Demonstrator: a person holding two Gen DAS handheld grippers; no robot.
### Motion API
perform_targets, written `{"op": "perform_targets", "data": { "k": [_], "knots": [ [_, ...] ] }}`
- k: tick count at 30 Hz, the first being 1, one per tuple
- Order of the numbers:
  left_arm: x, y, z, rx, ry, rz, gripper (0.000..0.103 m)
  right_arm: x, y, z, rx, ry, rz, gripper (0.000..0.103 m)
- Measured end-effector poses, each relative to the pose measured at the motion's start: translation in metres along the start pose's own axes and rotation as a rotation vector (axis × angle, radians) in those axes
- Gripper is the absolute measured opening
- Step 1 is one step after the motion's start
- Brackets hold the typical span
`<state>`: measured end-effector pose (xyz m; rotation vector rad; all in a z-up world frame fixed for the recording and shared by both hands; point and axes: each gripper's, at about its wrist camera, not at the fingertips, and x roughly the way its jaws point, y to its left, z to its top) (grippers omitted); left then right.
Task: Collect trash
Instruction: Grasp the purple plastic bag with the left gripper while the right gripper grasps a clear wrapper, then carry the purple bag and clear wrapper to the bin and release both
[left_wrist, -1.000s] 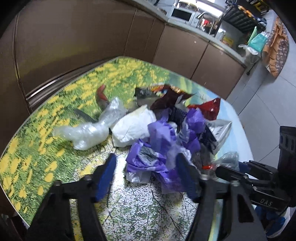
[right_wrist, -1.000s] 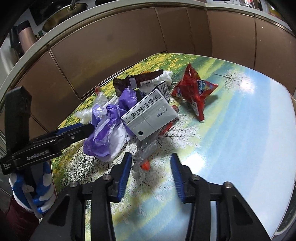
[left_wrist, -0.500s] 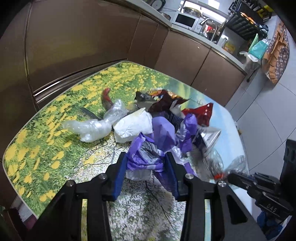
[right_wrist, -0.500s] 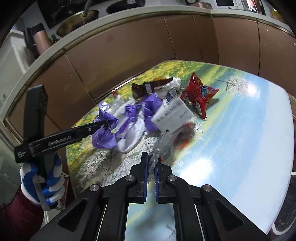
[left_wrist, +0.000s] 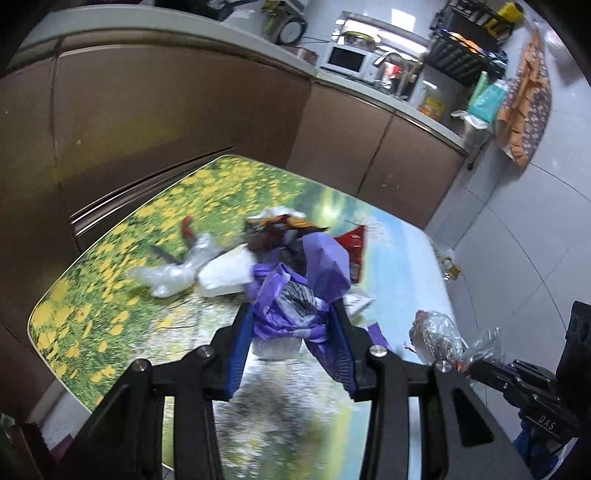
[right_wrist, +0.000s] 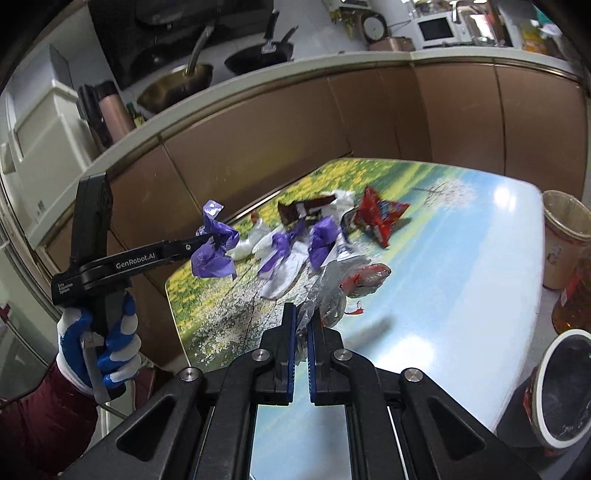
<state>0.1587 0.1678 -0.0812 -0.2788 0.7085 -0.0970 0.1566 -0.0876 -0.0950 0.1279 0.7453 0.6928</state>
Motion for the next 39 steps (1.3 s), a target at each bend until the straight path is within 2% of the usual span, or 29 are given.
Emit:
{"op": "perform_targets", "data": {
  "k": [6,14,19,26,30,32,34,39],
  "knots": [
    [0.014,-0.067,0.001,0.101,0.027,-0.081,0.039,-0.046,-0.031,-0.003,0.064,-0.082,-0.056,0.005],
    [0.066,-0.201,-0.015,0.280,0.124,-0.239,0.039,-0.113,-0.120,-0.021,0.232,-0.187,-0.258,0.005],
    [0.112,-0.292,-0.031,0.378,0.198,-0.309,0.039,-0.137,-0.183,-0.037,0.358,-0.207,-0.368,0.005],
    [0.185,-0.389,-0.052,0.491,0.289,-0.330,0.040,-0.140,-0.267,-0.059,0.505,-0.188,-0.485,0.006],
    [0.224,-0.420,-0.061,0.519,0.328,-0.319,0.043,-0.134,-0.308,-0.064,0.546,-0.152,-0.558,0.010],
    [0.242,-0.433,-0.064,0.517,0.357,-0.334,0.045,-0.134,-0.319,-0.067,0.563,-0.143,-0.588,0.021],
    [0.252,-0.440,-0.067,0.517,0.374,-0.345,0.051,-0.137,-0.328,-0.074,0.580,-0.143,-0.624,0.035],
    [0.266,-0.439,-0.068,0.471,0.410,-0.395,0.052,-0.144,-0.332,-0.090,0.599,-0.140,-0.673,0.038]
  ]
}}
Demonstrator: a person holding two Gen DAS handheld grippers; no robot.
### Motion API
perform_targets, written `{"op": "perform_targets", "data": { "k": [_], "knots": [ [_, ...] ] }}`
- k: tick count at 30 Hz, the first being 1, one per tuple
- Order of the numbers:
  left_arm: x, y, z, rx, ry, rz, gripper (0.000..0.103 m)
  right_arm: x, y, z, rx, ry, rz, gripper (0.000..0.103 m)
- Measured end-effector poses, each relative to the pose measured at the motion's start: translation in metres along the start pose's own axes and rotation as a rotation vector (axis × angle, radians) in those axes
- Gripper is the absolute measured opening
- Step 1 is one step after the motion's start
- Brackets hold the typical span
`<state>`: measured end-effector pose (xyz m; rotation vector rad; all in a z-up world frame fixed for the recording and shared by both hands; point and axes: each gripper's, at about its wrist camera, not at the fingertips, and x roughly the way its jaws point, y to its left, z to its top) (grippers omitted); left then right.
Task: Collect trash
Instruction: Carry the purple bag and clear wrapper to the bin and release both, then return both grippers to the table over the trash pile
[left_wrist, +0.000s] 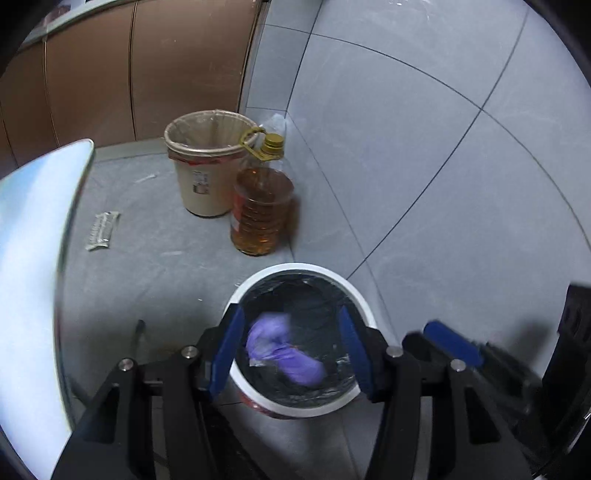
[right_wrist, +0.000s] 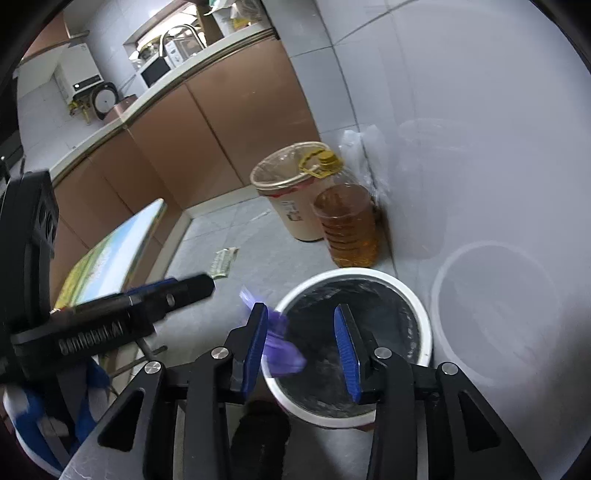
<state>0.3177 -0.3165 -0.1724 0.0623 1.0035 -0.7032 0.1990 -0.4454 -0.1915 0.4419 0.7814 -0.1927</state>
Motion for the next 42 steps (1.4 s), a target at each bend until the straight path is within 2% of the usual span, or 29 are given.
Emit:
{"op": "perform_targets", "data": {
  "k": [5,8,15,23,27,33,42],
  "knots": [
    [-0.018,0.002,-0.006,-0.003,-0.030,-0.013,0.052,-0.007,-0.004,-0.008,0.025,-0.007,-0.011,0.039],
    [-0.042,0.006,-0.012,-0.009,-0.072,-0.001,0.052,-0.015,0.003,-0.008,0.021,-0.030,-0.004,0.039],
    [-0.118,0.023,-0.034,-0.057,-0.200,0.034,0.052,-0.062,0.050,-0.016,-0.068,-0.095,0.041,0.040],
    [-0.189,0.042,-0.068,-0.037,-0.243,0.074,0.052,-0.111,0.107,-0.027,-0.172,-0.141,0.129,0.041],
    [-0.218,0.055,-0.089,-0.056,-0.261,0.096,0.052,-0.132,0.130,-0.032,-0.214,-0.160,0.162,0.046],
    [-0.261,0.071,-0.122,-0.083,-0.312,0.158,0.052,-0.168,0.162,-0.045,-0.285,-0.193,0.198,0.047],
    [-0.316,0.095,-0.164,-0.136,-0.381,0.202,0.052,-0.217,0.199,-0.063,-0.378,-0.237,0.245,0.048]
  ]
}}
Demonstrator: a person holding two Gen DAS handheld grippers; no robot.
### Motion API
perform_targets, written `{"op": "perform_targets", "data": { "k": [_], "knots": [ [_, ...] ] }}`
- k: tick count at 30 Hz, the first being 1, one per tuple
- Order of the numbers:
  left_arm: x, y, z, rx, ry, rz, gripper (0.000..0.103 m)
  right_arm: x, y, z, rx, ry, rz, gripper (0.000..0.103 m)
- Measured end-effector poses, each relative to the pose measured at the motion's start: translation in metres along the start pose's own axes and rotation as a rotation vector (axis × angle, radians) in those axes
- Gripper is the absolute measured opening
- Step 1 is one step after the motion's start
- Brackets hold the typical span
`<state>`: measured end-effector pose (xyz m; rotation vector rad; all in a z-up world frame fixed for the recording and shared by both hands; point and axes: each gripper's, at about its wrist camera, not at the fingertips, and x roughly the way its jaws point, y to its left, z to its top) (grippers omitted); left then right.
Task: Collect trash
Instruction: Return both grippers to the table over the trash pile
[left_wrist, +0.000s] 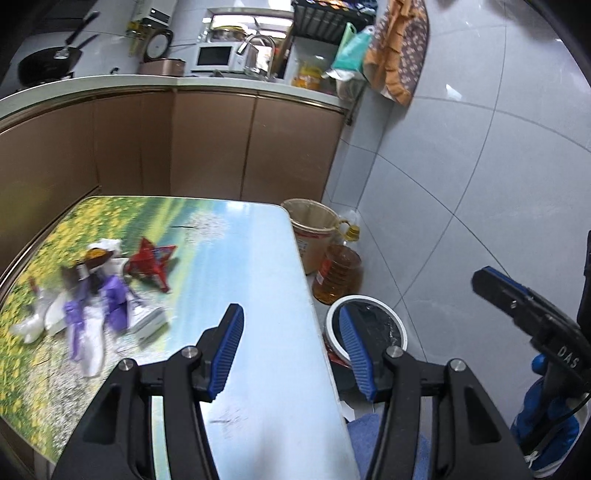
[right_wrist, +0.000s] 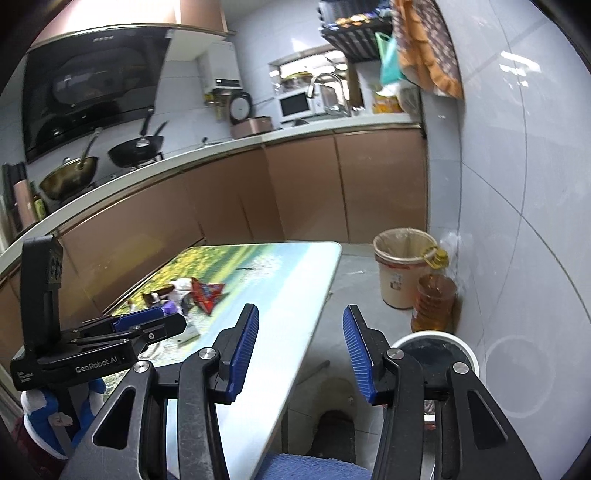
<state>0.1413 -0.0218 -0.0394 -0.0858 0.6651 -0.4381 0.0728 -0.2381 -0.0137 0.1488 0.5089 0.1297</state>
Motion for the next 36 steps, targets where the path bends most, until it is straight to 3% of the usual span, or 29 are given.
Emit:
{"op": "perform_targets", "data": {
  "k": [11,20,27,36],
  "knots": [
    [-0.058,0.062,-0.018,-0.056,-0.071,0.067,0.052,-0.018,0.050,0.007,-0.094,-0.018,0.063,0.049],
    [-0.078,0.134,-0.031,-0.093,-0.064,0.149,0.052,0.005,0.085,0.007,-0.154,0.037,0.121,0.055],
    [-0.060,0.173,-0.038,-0.081,-0.002,0.144,0.052,0.051,0.118,-0.003,-0.198,0.141,0.164,0.056],
    [0.003,0.190,-0.020,-0.019,0.117,0.082,0.052,0.117,0.143,-0.023,-0.241,0.272,0.204,0.058]
  ]
}}
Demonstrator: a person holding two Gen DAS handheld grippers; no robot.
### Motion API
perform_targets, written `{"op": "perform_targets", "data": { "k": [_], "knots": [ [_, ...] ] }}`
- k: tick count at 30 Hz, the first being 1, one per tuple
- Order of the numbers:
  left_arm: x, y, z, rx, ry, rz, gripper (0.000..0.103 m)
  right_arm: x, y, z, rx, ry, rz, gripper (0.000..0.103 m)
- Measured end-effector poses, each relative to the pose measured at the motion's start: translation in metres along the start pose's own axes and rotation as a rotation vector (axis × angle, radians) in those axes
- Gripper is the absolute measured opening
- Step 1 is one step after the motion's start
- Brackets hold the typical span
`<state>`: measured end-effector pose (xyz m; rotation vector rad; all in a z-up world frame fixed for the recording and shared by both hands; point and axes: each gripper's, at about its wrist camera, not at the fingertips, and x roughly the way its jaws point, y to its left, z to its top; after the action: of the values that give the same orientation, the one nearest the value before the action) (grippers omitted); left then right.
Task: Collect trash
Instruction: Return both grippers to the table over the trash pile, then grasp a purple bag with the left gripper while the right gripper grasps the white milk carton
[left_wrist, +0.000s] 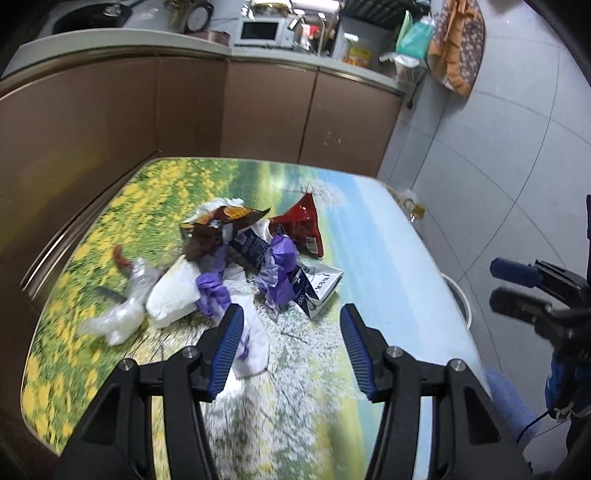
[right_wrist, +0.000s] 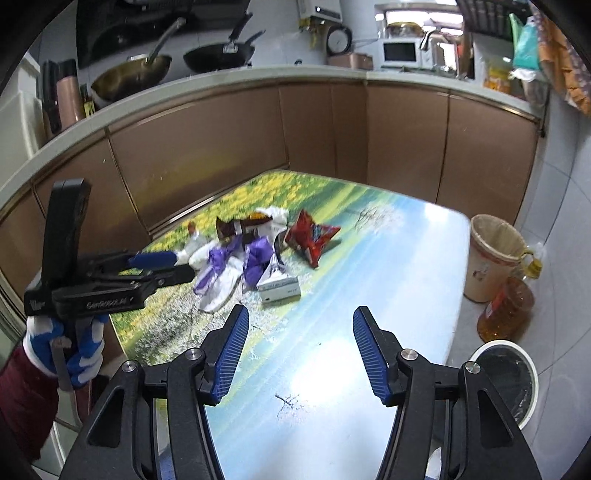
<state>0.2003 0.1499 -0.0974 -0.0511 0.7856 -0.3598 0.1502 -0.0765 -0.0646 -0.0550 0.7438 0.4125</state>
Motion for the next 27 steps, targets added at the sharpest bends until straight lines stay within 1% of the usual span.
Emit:
{"op": "perform_targets", "data": {
  "k": [5,10,17,24,26,27],
  "knots": [
    [0.032,0.003,0.017,0.016,0.050,-0.026,0.051,0.030,-0.004,0.002,0.008,0.043,0.013,0.058],
    [0.054,0.005,0.030,0.032,0.088,-0.011,0.051,0.051,-0.007,0.009,0.000,0.066,0.026,0.058],
    [0.077,0.008,0.035,0.046,0.131,-0.003,0.045,0.073,-0.005,0.019,-0.016,0.083,0.046,0.058],
    [0.091,0.014,0.036,0.045,0.156,-0.009,0.044,0.086,-0.005,0.032,-0.027,0.085,0.060,0.058],
    [0.094,0.014,0.036,0.048,0.162,-0.012,0.040,0.091,-0.005,0.035,-0.031,0.089,0.064,0.058],
    [0.097,0.015,0.036,0.049,0.168,-0.013,0.035,0.094,-0.005,0.037,-0.033,0.094,0.067,0.058]
  ]
}}
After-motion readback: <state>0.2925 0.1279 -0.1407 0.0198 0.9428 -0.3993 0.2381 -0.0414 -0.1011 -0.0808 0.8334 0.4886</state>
